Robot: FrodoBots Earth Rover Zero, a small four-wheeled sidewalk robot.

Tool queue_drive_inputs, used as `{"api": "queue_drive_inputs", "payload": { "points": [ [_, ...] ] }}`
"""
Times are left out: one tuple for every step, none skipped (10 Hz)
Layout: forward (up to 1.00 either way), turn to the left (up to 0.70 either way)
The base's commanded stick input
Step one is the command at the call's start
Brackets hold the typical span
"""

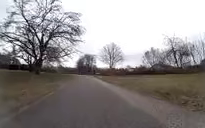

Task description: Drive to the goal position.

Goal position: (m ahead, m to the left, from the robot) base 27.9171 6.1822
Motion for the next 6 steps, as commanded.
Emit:
{"api": "queue_drive_inputs", "payload": {
  "points": [
    [1.0, 0.0],
    [1.0, 0.0],
    [1.0, 0.0],
    [1.0, 0.0],
    [1.0, 0.0],
    [1.0, 0.0]
  ]
}}
